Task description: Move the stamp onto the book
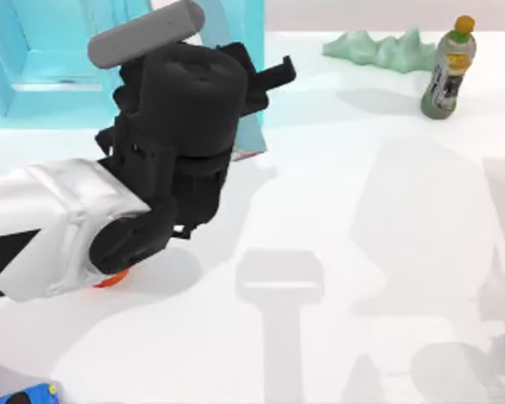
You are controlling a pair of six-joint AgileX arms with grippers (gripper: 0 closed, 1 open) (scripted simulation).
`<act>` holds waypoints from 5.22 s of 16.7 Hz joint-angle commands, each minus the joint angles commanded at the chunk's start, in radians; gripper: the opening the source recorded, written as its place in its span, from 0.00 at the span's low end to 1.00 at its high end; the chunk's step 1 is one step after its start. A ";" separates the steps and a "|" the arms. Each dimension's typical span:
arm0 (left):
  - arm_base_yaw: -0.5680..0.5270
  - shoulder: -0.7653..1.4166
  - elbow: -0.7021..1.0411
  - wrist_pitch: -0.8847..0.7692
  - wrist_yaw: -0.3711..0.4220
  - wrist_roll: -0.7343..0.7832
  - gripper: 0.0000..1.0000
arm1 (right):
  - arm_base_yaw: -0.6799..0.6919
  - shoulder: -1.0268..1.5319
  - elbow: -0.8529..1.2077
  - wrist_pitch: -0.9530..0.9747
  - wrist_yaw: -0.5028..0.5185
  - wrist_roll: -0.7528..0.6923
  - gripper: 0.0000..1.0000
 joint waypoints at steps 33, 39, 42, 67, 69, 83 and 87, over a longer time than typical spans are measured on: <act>-0.450 0.486 0.221 -0.324 -0.501 -1.798 0.00 | 0.000 0.000 0.000 0.000 0.000 0.000 1.00; -0.451 0.548 0.191 -0.231 -0.500 -1.796 0.00 | 0.000 0.000 0.000 0.000 0.000 0.000 1.00; -0.450 0.560 0.185 -0.213 -0.500 -1.796 0.00 | 0.000 0.000 0.000 0.000 0.000 0.000 1.00; -0.451 0.561 0.183 -0.215 -0.500 -1.797 1.00 | 0.000 0.000 0.000 0.000 0.000 0.000 1.00; -0.465 0.567 0.193 -0.245 -0.500 -1.829 1.00 | 0.000 0.000 0.000 0.000 0.000 0.000 1.00; -0.771 0.687 0.441 -1.310 -0.510 -2.817 1.00 | 0.000 0.000 0.000 0.000 0.000 0.000 1.00; -0.831 0.709 0.491 -1.586 -0.508 -3.061 1.00 | 0.000 0.000 0.000 0.000 0.000 0.000 1.00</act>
